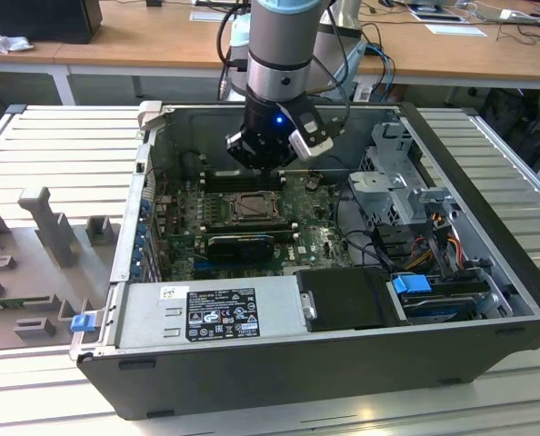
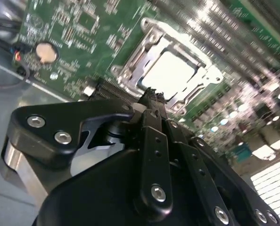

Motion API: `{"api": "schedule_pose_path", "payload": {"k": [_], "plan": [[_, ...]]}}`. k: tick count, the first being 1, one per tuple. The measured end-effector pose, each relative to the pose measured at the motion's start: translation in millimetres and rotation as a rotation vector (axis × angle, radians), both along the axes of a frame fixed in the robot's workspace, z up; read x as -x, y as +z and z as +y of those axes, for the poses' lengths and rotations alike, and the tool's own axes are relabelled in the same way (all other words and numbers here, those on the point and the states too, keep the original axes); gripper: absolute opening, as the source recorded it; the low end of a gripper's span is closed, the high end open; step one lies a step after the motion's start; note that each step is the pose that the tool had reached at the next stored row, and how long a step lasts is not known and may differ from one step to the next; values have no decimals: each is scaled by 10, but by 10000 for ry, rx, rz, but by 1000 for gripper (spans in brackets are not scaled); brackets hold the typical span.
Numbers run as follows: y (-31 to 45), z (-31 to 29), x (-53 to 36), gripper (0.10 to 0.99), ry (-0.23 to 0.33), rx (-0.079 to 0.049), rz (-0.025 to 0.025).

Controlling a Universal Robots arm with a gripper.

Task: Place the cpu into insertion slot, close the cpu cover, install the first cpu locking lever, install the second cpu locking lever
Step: 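Install the second cpu locking lever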

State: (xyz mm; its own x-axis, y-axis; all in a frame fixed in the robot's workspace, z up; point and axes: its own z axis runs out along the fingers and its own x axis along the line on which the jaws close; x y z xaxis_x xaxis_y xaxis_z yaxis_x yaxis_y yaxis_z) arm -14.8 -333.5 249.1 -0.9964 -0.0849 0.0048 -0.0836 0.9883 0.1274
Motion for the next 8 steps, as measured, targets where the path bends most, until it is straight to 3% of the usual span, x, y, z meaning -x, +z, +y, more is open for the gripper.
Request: {"api": "schedule_pose_path", "payload": {"k": [1, 2, 4, 8], "plan": [[-9, -46, 0, 106, 0, 0, 0], [-27, -131, 1, 106, 1, 1, 0], [-51, -209, 2, 106, 0, -5, 0], [-88, -360, 1, 106, 1, -163, -2]]}}
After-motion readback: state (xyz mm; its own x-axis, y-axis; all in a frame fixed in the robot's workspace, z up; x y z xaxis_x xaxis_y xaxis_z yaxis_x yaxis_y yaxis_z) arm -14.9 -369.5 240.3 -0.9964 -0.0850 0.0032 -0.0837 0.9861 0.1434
